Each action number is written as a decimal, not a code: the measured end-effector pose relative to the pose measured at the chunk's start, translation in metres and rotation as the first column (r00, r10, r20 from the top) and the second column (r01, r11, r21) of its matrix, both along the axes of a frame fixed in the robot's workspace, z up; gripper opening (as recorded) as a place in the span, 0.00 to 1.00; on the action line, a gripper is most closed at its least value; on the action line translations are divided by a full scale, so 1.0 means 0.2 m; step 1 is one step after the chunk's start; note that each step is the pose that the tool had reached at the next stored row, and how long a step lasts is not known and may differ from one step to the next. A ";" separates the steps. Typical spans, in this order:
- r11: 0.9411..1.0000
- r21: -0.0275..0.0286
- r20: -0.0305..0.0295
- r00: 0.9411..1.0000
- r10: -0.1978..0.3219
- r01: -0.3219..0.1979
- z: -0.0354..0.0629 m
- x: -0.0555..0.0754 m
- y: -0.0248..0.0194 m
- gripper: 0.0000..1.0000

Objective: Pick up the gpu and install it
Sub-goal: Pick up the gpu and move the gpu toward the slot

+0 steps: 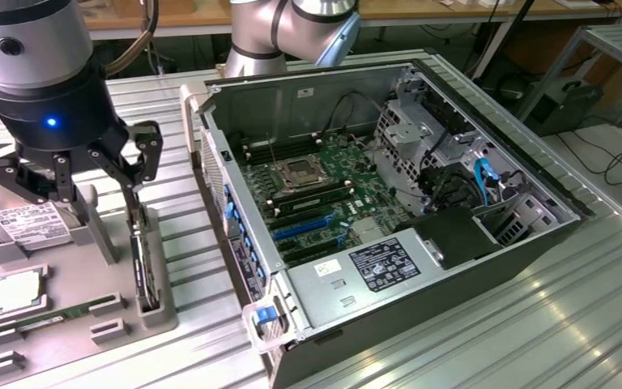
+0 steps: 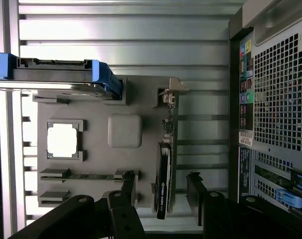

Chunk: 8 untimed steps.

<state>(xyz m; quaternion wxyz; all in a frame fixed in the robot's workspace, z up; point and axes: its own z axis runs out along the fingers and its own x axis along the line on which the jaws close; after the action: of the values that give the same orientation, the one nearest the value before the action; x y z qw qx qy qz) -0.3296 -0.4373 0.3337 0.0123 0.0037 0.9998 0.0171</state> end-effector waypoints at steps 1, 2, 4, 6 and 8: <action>1.000 0.000 0.000 1.000 0.000 0.000 -0.004 0.00 0.000 0.54; 1.000 0.000 0.000 1.000 0.000 0.000 -0.007 0.00 0.000 0.54; 1.000 0.000 0.000 1.000 0.000 0.000 -0.014 0.00 0.000 0.54; 1.000 0.000 0.000 1.000 0.000 0.000 -0.021 0.00 0.000 0.54; 1.000 0.000 0.000 1.000 0.000 0.000 -0.028 0.00 0.000 0.54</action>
<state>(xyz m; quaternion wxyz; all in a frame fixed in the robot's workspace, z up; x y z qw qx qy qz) -0.3296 -0.4373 0.3281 0.0124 0.0037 0.9998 0.0172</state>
